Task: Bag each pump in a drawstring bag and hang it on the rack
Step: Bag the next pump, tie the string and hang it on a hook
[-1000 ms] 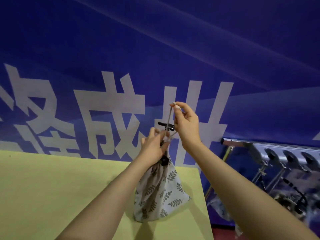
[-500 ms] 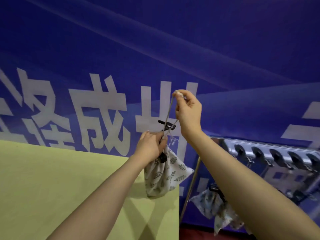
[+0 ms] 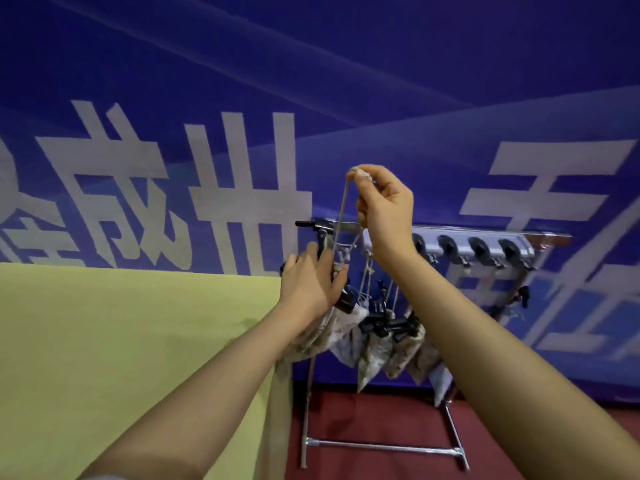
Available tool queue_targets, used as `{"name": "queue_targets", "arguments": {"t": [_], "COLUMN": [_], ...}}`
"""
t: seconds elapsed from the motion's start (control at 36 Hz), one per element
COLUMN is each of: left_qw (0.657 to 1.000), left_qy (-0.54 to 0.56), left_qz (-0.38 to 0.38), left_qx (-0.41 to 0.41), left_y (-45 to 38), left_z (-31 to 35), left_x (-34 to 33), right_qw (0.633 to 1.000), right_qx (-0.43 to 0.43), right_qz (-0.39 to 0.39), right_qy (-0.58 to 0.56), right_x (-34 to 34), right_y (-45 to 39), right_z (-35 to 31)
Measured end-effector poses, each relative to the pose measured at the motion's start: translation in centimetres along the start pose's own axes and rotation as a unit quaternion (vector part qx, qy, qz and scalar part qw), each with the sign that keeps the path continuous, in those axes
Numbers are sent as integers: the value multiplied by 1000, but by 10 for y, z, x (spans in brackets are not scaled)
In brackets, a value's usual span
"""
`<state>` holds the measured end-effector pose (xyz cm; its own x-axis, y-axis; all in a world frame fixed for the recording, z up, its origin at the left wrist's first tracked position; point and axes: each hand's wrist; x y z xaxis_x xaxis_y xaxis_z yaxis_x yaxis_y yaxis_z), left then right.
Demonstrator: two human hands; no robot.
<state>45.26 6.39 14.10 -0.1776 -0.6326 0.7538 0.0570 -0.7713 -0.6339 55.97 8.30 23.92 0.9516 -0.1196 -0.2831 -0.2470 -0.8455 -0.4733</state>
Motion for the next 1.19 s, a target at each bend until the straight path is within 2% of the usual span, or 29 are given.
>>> {"name": "queue_targets", "arguments": {"t": [0.22, 0.39, 0.53, 0.67, 0.78, 0.92, 1.11, 1.19], "left_qw": [996, 964, 938, 942, 935, 907, 891, 895], "left_qy": [32, 29, 35, 86, 171, 283, 311, 296], "left_qz": [-89, -264, -338, -314, -302, -312, -311, -310], "left_qx": [10, 0, -66, -84, -74, 17, 111, 128], "left_y": [24, 46, 54, 54, 42, 21, 4, 1], "left_z": [38, 54, 72, 98, 127, 174, 244, 274], "left_x": [-28, -61, -76, -87, -99, -124, -175, -195], "right_qw": [997, 989, 977, 964, 954, 944, 915, 899], "right_qx": [-40, -66, -103, -135, -156, -175, -217, -233], "right_qz": [55, 35, 36, 35, 21, -14, -69, -98], "right_qy": [47, 127, 184, 227, 253, 279, 332, 359], "right_x": [56, 90, 127, 170, 203, 247, 326, 362], "right_y": [4, 17, 28, 30, 21, -3, -47, -67], "right_z": [19, 39, 51, 65, 75, 89, 108, 115]}}
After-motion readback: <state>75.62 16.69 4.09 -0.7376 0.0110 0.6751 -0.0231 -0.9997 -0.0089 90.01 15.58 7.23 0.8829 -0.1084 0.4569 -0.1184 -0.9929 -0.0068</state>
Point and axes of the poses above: each hand's wrist, its own y-axis away from the middle knuckle, its own x-axis out of the back of the hand, z = x × y, and after that the axes turned 15 degrees about z, right-handed
